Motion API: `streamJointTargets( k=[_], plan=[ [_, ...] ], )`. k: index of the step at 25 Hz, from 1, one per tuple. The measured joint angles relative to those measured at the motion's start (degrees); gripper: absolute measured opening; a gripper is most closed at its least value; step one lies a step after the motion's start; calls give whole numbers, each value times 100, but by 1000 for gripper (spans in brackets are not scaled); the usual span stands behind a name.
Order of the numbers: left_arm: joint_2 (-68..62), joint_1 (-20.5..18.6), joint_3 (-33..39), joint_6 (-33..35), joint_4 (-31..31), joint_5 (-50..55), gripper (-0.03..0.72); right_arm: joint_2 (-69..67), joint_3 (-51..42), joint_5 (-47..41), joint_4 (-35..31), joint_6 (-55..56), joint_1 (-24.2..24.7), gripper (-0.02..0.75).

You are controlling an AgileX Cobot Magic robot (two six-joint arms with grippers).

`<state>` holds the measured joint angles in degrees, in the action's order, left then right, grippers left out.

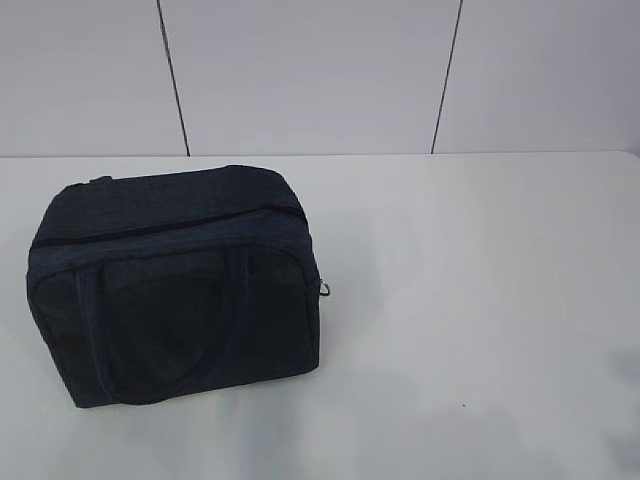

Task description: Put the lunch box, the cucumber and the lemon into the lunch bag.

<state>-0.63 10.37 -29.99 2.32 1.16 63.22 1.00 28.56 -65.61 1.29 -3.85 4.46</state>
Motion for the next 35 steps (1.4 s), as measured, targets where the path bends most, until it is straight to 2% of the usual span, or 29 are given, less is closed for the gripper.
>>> streamJointTargets(
  k=[13,22,35],
  plan=[
    [0,-2,9,-71,35,0,379,0,0,0,0,0,0,326],
    [0,-714,9,-71,48,0,379,0,0,0,0,0,0,326],
    [0,-731,9,-71,48,7,379,0,0,0,0,0,0,326]
  ],
)
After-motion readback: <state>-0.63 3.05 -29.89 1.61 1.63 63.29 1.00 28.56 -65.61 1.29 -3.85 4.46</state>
